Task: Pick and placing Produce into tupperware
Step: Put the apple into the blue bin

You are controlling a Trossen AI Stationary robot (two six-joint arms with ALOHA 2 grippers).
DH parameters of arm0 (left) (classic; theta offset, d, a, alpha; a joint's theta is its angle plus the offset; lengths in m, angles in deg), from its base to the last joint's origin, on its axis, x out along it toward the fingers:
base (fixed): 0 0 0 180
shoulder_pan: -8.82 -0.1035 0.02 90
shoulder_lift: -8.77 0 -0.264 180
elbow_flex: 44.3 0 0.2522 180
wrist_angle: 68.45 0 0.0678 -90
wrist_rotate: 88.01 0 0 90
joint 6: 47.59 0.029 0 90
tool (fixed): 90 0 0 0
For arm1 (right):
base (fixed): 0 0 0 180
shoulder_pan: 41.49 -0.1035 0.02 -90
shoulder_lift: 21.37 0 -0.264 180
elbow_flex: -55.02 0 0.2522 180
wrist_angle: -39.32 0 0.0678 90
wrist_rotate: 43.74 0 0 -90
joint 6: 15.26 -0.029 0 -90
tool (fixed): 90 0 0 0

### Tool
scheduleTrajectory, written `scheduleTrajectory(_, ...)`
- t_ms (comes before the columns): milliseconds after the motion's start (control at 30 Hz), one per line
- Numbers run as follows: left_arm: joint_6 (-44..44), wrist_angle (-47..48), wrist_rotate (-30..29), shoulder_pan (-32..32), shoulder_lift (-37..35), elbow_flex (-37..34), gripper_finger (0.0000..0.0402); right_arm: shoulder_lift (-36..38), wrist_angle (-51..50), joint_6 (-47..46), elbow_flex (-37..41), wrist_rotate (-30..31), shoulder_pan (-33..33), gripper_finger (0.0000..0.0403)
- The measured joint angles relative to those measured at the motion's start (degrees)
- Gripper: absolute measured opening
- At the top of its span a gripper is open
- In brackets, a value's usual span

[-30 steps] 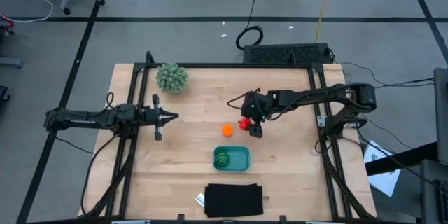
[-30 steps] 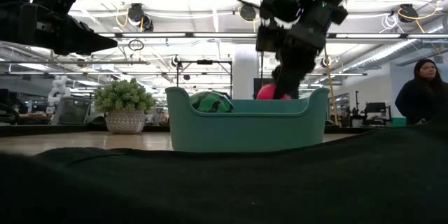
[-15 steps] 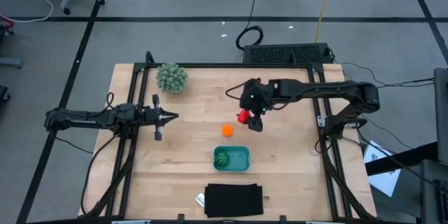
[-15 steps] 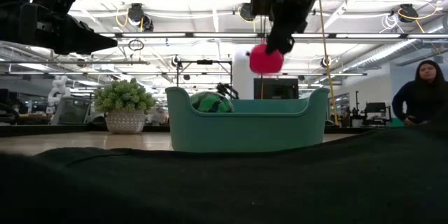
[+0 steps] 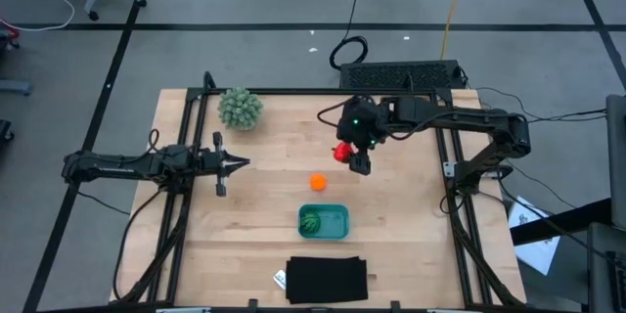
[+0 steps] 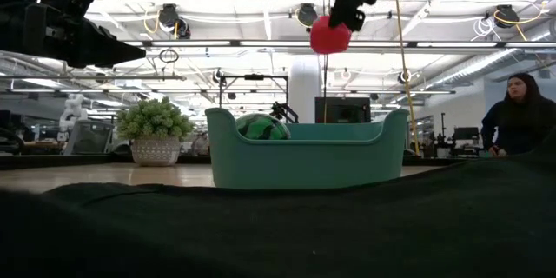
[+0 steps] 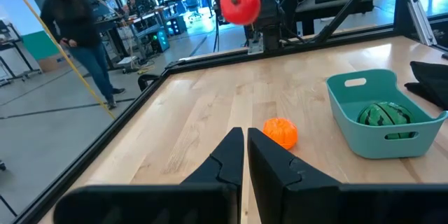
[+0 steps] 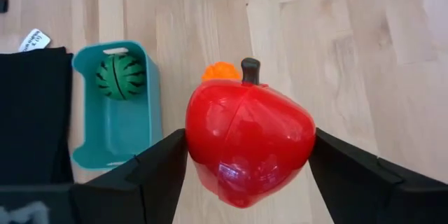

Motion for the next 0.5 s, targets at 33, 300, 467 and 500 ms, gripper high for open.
scheduleTrajectory(33,0.1,0.0,0.0,0.0,0.0,0.0,0.0026,0.0,-0.7,0.1,-0.9,0.0,0.0,0.0267)
scheduleTrajectory(300,0.2,0.0,0.0,0.0,0.0,0.0,0.0026,0.0,-4.6,0.1,-7.4,0.2,0.0,0.0267)
scheduleTrajectory(467,0.3,0.0,0.0,0.0,0.0,0.0,0.0026,0.0,-6.8,-0.1,-9.5,0.3,-0.3,0.0267)
scheduleTrajectory(500,0.3,0.0,0.0,0.0,0.0,0.0,0.0026,0.0,-7.2,-0.1,-9.7,0.2,-0.4,0.0267)
